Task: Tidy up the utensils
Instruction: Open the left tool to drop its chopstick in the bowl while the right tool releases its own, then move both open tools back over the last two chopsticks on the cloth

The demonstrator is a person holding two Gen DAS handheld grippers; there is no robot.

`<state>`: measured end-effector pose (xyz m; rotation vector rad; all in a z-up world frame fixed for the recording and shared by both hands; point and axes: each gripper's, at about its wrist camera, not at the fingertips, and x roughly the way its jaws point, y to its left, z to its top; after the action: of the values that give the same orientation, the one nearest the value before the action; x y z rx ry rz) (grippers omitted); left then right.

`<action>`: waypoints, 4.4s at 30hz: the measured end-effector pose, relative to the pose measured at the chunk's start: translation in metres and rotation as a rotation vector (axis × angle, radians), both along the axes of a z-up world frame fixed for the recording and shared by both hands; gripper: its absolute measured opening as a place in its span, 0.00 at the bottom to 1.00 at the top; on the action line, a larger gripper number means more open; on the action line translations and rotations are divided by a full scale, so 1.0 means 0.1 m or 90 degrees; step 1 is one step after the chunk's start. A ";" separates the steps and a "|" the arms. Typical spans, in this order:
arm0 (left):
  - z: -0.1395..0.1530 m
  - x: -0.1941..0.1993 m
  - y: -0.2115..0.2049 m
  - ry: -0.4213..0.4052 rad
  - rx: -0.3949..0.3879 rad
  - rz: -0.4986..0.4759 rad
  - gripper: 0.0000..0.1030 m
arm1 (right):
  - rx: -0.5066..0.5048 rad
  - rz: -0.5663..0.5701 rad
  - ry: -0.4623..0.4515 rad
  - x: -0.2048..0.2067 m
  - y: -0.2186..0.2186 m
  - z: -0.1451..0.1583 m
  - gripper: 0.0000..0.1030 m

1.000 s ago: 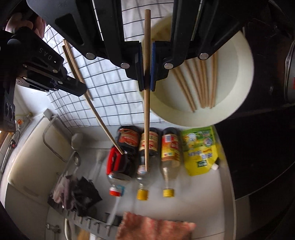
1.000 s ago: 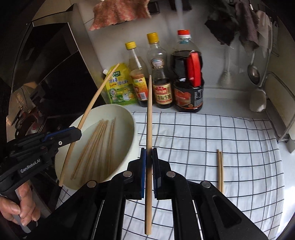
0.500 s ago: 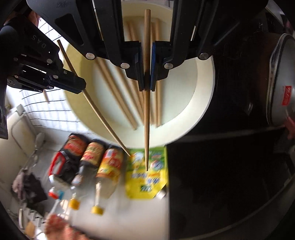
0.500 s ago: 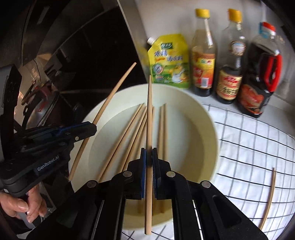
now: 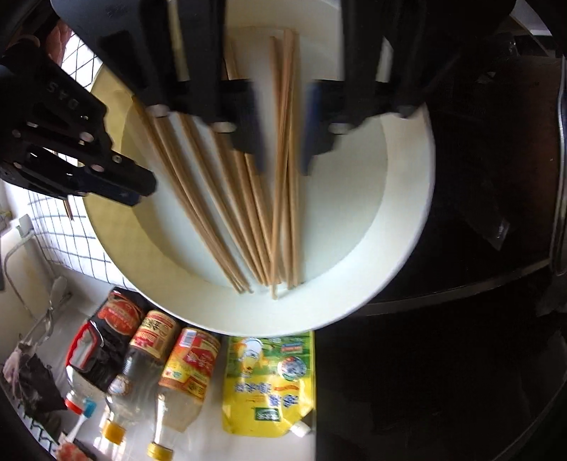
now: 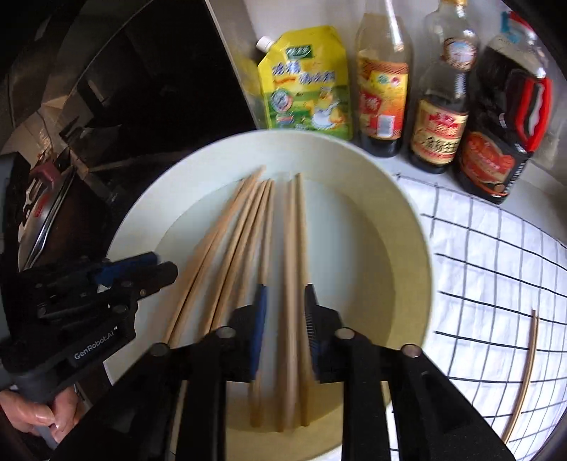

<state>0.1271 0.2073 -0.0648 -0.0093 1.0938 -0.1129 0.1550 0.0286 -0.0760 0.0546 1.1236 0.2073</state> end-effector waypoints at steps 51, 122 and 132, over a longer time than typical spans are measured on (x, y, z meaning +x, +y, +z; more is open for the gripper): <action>0.36 -0.82 -1.76 -0.043 -0.026 -0.096 0.69 | 0.018 -0.174 -0.054 -1.45 -1.85 0.56 0.32; -0.66 -0.84 -3.25 0.054 -0.018 -0.102 0.75 | -0.099 -0.157 -0.024 -1.85 -2.93 -0.43 0.06; -0.75 -0.79 -3.47 0.042 0.012 -0.115 0.75 | -0.091 -0.206 -0.018 -1.97 -3.25 -0.39 0.06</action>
<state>0.0479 -0.1402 -0.1401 0.1036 1.1611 -0.2656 -0.0424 -0.2968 -0.1152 0.1047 1.0817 -0.1606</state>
